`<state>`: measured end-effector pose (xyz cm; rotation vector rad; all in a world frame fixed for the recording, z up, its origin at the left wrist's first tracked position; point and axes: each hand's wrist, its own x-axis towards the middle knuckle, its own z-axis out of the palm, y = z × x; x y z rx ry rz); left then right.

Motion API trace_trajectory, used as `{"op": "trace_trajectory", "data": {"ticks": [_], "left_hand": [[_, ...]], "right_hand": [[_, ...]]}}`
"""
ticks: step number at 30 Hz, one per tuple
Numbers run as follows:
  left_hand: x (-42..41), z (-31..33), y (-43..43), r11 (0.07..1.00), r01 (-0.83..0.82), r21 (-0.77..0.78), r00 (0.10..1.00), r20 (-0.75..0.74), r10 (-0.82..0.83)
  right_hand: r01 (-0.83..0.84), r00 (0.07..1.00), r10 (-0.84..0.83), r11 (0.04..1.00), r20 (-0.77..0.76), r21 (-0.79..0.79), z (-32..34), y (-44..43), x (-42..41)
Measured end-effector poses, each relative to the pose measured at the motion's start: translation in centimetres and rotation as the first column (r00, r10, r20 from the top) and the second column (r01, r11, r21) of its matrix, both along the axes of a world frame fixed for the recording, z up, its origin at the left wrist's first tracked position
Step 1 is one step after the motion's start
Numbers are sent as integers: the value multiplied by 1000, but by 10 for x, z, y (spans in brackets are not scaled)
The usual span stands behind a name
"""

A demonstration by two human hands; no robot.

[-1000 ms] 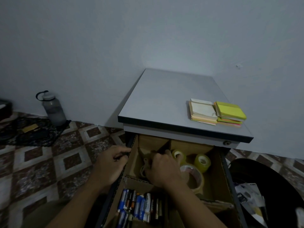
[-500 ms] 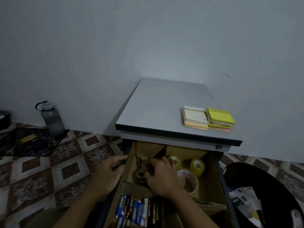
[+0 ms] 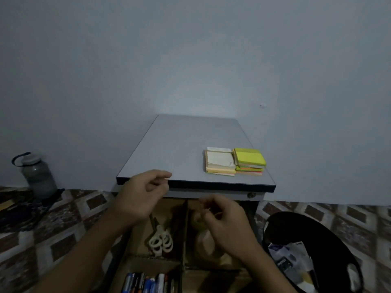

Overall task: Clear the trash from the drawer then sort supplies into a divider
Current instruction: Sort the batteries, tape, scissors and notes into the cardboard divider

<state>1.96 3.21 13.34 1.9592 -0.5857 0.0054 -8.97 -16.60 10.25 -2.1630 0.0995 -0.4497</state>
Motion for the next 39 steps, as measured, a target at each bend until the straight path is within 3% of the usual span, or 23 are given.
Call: {"op": "trace_trajectory", "data": {"ticks": [7,14,20,28,39], "left_hand": [[36,41,-66,999,43,25,999,23,-44],[76,43,-122,991,59,124,997,-47,-54],[98,36,-150,957,211,197,960,-227,-165],[96,33,-151,929,199,313,970,-195,-142],[80,32,-142,936,196,292,971,-190,-144]], "right_hand": [[192,967,-198,980,160,50,49,-81,9],[296,924,-347,914,159,278,72,-160,40],[163,983,-135,951,-121,262,61,-185,74],[96,988,-51,942,-145,322,46,-181,84],[99,983,-26,912,-184,399,46,-166,59]]}}
